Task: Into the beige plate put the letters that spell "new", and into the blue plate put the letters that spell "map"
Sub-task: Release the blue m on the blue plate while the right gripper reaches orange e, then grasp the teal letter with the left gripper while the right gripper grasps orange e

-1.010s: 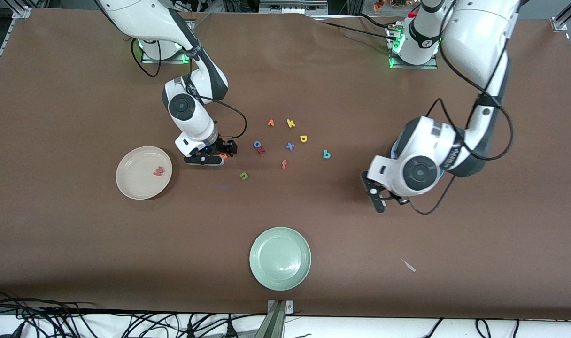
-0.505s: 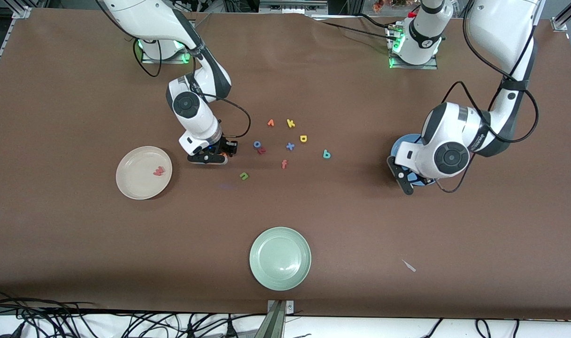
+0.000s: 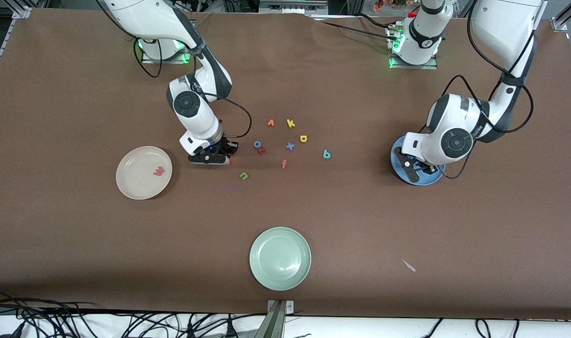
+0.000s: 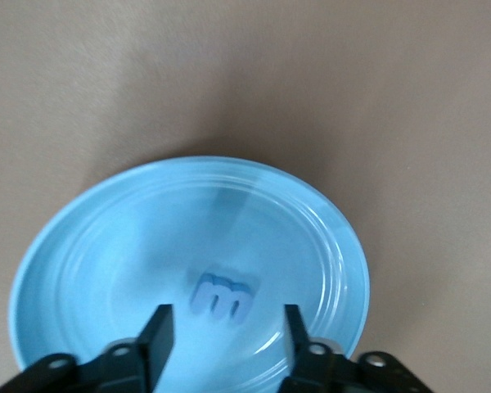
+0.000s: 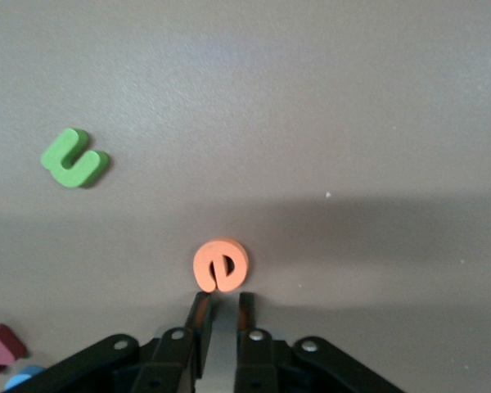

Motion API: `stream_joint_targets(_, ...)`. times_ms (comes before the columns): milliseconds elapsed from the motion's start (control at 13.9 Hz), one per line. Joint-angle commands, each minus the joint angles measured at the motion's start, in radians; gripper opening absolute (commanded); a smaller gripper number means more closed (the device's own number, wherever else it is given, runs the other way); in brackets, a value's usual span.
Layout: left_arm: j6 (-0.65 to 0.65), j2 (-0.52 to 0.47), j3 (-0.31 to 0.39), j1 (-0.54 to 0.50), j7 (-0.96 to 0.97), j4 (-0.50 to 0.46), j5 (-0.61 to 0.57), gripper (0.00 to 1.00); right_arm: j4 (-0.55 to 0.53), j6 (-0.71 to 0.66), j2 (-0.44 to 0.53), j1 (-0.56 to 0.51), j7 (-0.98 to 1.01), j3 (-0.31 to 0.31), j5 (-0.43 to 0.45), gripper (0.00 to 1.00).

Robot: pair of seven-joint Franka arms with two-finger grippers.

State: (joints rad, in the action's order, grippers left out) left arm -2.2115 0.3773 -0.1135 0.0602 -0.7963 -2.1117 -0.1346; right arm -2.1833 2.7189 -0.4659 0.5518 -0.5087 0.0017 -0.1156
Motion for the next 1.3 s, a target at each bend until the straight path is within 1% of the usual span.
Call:
stream_joint_targets(0, 0.028, -0.038, -0.017, 0.007, 0.015, 0.012, 0.028, 1.00, 0.026, -0.019, -0.010, 0.003, -0.016, -0.003, -0.004, 0.19)
stream_joint_targets(72, 0.033, -0.035, -0.047, 0.010, 0.020, 0.019, 0.094, 1.00, 0.028, -0.019, -0.010, 0.003, -0.016, -0.003, -0.003, 0.19)
stream_joint_targets(144, 0.035, -0.034, -0.066, 0.010, 0.031, 0.024, 0.121, 1.00, 0.031, -0.025, -0.008, 0.005, -0.014, -0.003, -0.002, 0.19)
stream_joint_targets(216, 0.033, -0.034, -0.077, 0.013, 0.081, 0.024, 0.137, 1.00, 0.042, -0.054, -0.007, 0.003, -0.016, -0.003, -0.002, 0.24)
stream_joint_targets(361, 0.032, -0.031, -0.130, 0.013, 0.222, 0.045, 0.183, 1.00, 0.072, -0.106, -0.002, 0.005, -0.014, -0.003, -0.002, 0.59)
stream_joint_targets(505, 0.032, -0.008, -0.169, 0.015, 0.371, 0.084, 0.187, 1.00, 0.088, -0.129, -0.002, 0.003, -0.007, -0.005, -0.002, 0.68)
stream_joint_targets(649, 0.029, 0.018, -0.199, 0.039, 0.550, 0.120, 0.187, 1.00, 0.091, -0.128, -0.010, -0.003, -0.002, -0.008, 0.002, 0.69)
stream_joint_targets(721, 0.021, 0.040, -0.199, 0.079, 0.666, 0.136, 0.187, 1.00, 0.099, -0.128, -0.014, -0.004, 0.004, -0.008, 0.002, 0.75)
stream_joint_targets(866, 0.007, 0.077, -0.199, 0.163, 0.928, 0.174, 0.181, 1.00, 0.102, -0.125, -0.030, -0.019, 0.028, -0.008, 0.002, 0.75)
stream_joint_targets(938, -0.034, 0.092, -0.199, 0.202, 1.038, 0.177, 0.175, 1.00, 0.102, -0.122, -0.033, -0.023, 0.033, -0.009, 0.004, 0.75)
stream_joint_targets(1082, -0.129, 0.138, -0.193, 0.266, 1.190, 0.170, 0.168, 0.98, 0.111, -0.120, -0.043, -0.029, 0.044, -0.009, 0.002, 0.75)
stream_joint_targets(1154, -0.167, 0.158, -0.192, 0.285, 1.213, 0.165, 0.164, 0.97, 0.118, -0.119, -0.054, -0.029, 0.042, -0.008, 0.002, 0.75)
stream_joint_targets(1226, -0.195, 0.175, -0.193, 0.287, 1.221, 0.162, 0.127, 0.95, 0.129, -0.119, -0.063, -0.027, 0.041, -0.008, 0.002, 0.75)
